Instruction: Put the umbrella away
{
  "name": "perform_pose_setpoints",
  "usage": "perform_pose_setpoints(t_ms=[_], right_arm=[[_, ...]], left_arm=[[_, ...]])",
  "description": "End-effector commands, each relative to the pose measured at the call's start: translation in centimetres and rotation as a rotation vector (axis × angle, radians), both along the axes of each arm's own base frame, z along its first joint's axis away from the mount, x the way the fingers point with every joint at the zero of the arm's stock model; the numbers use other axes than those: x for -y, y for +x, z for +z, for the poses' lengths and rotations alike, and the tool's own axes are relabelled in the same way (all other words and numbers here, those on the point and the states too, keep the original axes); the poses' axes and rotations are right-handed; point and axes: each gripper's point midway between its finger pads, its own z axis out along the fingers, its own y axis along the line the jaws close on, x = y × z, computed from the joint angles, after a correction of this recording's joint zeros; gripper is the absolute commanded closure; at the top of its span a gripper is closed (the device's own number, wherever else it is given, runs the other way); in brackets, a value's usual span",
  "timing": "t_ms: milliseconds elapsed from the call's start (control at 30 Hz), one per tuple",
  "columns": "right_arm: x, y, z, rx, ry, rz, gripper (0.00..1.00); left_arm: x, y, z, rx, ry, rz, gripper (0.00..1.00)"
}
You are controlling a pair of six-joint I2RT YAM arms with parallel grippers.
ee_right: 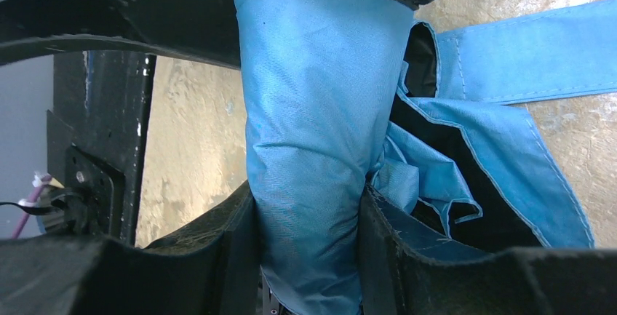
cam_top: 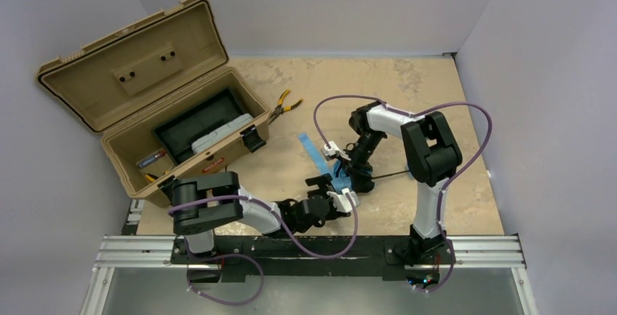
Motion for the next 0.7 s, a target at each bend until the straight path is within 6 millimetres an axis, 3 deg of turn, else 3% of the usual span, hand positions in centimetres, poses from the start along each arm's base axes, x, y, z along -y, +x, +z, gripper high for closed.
perform_pose_setpoints(t_ms=[0,133,267,300,400,467,667], right_arm=[[1.1,0.4,-3.9,0.026,-0.101,0.016,1.00],[0.7,0.4,-3.8,0.021,-0.087,0.019,1.00],[-0.1,0.5,-3.6,0.031,-0.055,0.000,0.95],[-0.4,0.8,-3.5,0.038,-0.044,-0.013,0.92],[-1.5,1.7,-2.4,0.068,0.013,-0.034,0.81],[-2.0,2.6,-1.1,0.105,0.065,-0.048,0.73],[-2.8,7.4,5.3,0.271,0.280,-0.121,0.51]], left_arm=[[1.3,-0.6,-1.2,-0.077,-0.019,-0.029,0.16],[0.2,-0.8,-4.0,-0.130,0.040,0.006,0.22],[-0.6,-0.7,-5.5,-0.169,0.076,0.034,0.36],[-0.8,-0.8,-5.9,-0.182,0.093,0.035,0.45],[-0.9,-0.8,-6.6,-0.224,0.112,0.039,0.85],[-1.0,-0.8,-6.9,-0.243,0.111,0.039,1.00],[-1.2,-0.9,-7.9,-0.328,0.065,0.030,1.00]])
